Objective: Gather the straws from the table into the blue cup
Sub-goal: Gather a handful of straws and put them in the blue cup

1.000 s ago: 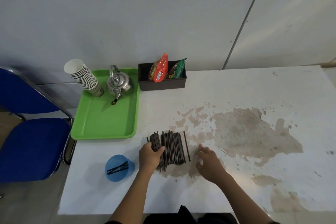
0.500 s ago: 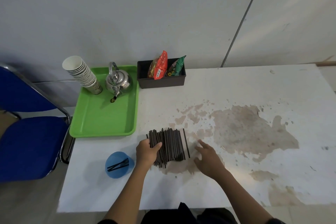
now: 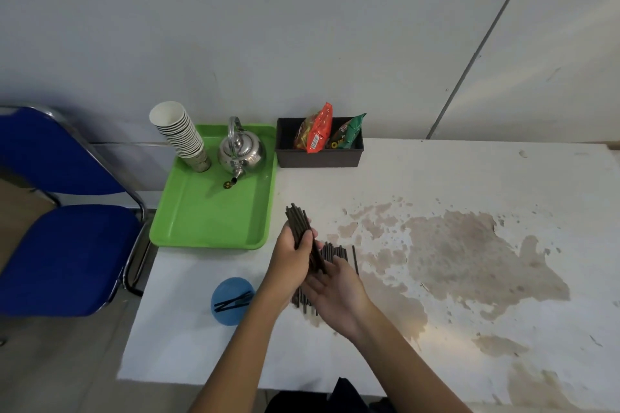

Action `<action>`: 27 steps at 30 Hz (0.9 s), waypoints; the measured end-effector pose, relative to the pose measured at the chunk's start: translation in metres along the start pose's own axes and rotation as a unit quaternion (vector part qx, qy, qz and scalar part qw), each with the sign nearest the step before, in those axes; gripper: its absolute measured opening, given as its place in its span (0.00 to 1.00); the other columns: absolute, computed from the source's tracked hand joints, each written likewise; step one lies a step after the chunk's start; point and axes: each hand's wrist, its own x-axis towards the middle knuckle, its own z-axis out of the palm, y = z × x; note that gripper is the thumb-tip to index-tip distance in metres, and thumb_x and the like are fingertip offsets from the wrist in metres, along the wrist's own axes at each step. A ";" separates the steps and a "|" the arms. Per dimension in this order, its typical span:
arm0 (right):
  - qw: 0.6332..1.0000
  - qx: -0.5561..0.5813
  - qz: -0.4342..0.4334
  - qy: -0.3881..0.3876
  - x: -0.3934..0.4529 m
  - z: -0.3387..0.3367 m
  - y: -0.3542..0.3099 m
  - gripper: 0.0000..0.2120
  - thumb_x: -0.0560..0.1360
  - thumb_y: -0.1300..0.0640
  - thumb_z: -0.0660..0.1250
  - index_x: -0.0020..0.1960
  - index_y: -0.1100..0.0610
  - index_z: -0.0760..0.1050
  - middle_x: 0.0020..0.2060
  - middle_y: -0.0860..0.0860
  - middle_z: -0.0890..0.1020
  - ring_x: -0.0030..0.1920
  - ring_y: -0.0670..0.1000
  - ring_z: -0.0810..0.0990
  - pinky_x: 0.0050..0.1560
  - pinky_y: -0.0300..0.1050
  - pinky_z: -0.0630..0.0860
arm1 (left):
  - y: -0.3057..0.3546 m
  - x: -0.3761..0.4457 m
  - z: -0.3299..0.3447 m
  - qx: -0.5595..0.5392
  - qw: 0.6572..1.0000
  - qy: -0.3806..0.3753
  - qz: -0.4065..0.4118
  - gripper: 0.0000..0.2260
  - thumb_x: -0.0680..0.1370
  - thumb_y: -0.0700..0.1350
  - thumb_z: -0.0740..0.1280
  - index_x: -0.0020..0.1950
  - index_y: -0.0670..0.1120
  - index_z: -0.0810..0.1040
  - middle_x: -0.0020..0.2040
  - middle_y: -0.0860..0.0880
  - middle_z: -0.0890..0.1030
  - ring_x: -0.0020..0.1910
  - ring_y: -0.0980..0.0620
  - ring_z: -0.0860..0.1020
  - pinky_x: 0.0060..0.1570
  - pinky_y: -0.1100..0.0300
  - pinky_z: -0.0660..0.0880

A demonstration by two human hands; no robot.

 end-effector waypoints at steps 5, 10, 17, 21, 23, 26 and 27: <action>1.000 0.018 -0.001 -0.021 0.000 0.017 0.002 0.19 0.82 0.58 0.49 0.62 0.63 0.74 0.56 0.61 0.80 0.58 0.56 0.79 0.58 0.49 0.75 | 0.014 -0.006 0.012 -0.083 0.996 0.001 0.023 0.13 0.85 0.37 0.54 0.56 0.51 0.75 0.41 0.52 0.74 0.34 0.56 0.71 0.42 0.62 0.71; 0.997 0.049 0.014 -0.059 0.001 0.028 0.004 0.17 0.81 0.61 0.48 0.55 0.61 0.75 0.45 0.57 0.82 0.53 0.54 0.79 0.54 0.48 0.74 | 0.021 -0.009 0.016 -0.167 0.985 0.016 0.026 0.13 0.85 0.39 0.55 0.54 0.50 0.77 0.37 0.53 0.70 0.31 0.57 0.66 0.36 0.63 0.65; 0.999 -0.046 -0.007 -0.019 -0.005 0.039 0.004 0.15 0.81 0.59 0.49 0.46 0.60 0.73 0.40 0.57 0.78 0.43 0.53 0.76 0.49 0.47 0.72 | 0.031 -0.017 0.003 -0.155 0.986 0.048 0.040 0.06 0.81 0.51 0.64 0.51 0.49 0.75 0.29 0.55 0.63 0.30 0.55 0.64 0.34 0.61 0.66; 0.998 -0.057 0.003 -0.032 -0.006 0.050 0.010 0.16 0.81 0.57 0.48 0.52 0.61 0.73 0.45 0.58 0.79 0.48 0.54 0.76 0.53 0.48 0.72 | 0.029 -0.020 -0.009 -0.183 0.979 0.070 0.051 0.10 0.84 0.47 0.61 0.62 0.51 0.77 0.30 0.52 0.65 0.31 0.54 0.66 0.37 0.59 0.67; 0.997 -0.067 0.018 -0.043 -0.006 0.056 0.015 0.15 0.82 0.56 0.48 0.57 0.60 0.71 0.46 0.57 0.78 0.46 0.53 0.76 0.50 0.45 0.72 | 0.028 -0.022 -0.018 -0.184 0.978 0.081 0.062 0.11 0.84 0.45 0.60 0.63 0.52 0.78 0.30 0.52 0.69 0.33 0.53 0.70 0.41 0.56 0.71; 0.995 -0.076 0.039 -0.055 -0.007 0.066 0.022 0.18 0.83 0.53 0.47 0.61 0.59 0.71 0.49 0.56 0.80 0.49 0.51 0.78 0.48 0.44 0.74 | 0.027 -0.026 -0.032 -0.159 0.978 0.104 0.082 0.11 0.84 0.44 0.59 0.61 0.52 0.79 0.31 0.53 0.74 0.37 0.53 0.75 0.48 0.57 0.75; 0.994 -0.074 0.048 -0.061 -0.007 0.069 0.024 0.20 0.83 0.52 0.47 0.63 0.60 0.72 0.52 0.56 0.81 0.54 0.51 0.78 0.50 0.45 0.75 | 0.026 -0.028 -0.034 -0.149 0.979 0.108 0.090 0.11 0.84 0.44 0.59 0.60 0.52 0.79 0.32 0.53 0.76 0.38 0.54 0.77 0.50 0.58 0.76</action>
